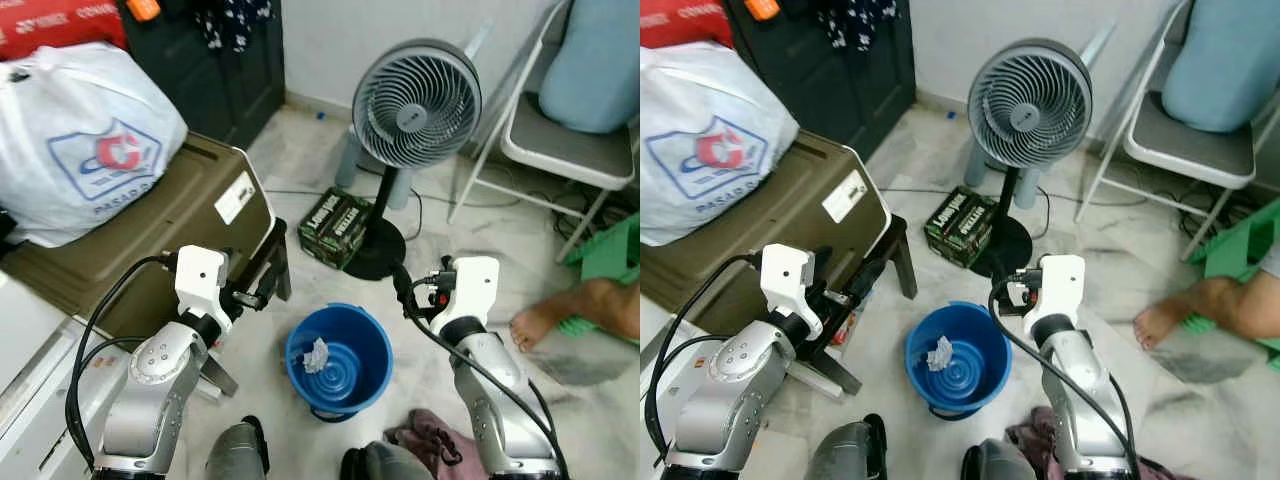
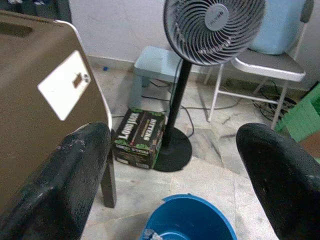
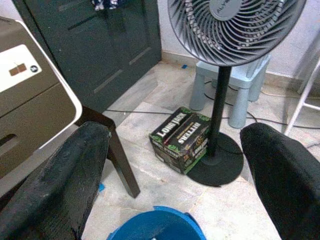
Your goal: Clean up the room
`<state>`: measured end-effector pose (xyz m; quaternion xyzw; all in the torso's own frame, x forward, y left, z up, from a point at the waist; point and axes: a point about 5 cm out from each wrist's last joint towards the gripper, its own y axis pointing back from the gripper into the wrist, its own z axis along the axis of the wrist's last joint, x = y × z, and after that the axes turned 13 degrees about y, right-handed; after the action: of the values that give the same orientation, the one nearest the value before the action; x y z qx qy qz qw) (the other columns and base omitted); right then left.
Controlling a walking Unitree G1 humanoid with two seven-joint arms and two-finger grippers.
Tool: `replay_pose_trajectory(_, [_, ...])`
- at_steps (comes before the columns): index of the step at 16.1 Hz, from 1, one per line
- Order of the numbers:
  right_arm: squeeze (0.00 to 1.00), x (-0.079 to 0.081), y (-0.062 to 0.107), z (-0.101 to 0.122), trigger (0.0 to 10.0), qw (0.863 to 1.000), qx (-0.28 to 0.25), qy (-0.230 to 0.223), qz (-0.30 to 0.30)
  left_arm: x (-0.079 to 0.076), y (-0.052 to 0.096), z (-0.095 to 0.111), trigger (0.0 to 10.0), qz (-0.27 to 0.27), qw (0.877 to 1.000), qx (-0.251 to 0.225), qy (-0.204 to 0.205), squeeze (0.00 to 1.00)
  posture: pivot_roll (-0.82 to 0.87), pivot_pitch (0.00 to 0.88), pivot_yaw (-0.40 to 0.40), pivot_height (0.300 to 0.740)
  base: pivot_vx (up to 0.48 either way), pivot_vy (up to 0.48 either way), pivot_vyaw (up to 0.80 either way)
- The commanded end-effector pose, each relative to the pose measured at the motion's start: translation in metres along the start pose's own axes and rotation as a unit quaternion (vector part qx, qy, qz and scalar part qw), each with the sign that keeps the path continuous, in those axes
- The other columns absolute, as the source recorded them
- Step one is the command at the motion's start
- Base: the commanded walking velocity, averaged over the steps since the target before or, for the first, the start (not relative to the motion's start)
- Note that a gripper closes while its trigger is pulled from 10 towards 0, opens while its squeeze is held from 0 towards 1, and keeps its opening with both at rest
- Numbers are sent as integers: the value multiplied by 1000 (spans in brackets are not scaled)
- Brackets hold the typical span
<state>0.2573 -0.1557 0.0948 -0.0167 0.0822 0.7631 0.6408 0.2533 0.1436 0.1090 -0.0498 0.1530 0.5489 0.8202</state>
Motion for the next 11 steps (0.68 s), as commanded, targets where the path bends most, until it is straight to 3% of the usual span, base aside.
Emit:
replay_pose_trajectory(1, [1000,-4,2,4,10000,1000,-2,0,-8,3,2,-4,10000,15,1000,5,6,0,-37,97,-19,740,0,0,0])
replay_pose_trajectory(7, [1000,2,-2,7,10000,1000,-8,-3,2,10,0,-2,10000,26,1000,5,9,0,-30,98,-27,740,0,0,0])
replay_pose_trajectory(9, [1000,0,-5,13,10000,999,-22,30,-5,19,-2,2,10000,64,998,-9,3,0,-31,97,-31,740,0,0,0])
replay_pose_trajectory(10, [843,-3,-5,17,10000,998,-32,53,-21,25,-1,4,10000,82,996,-18,3,0,-31,97,-31,740,0,0,0])
replay_pose_trajectory(11, [0,-5,-5,19,10000,998,-36,52,-28,30,-1,6,10000,96,995,-25,-1,0,-32,95,-29,740,0,0,0])
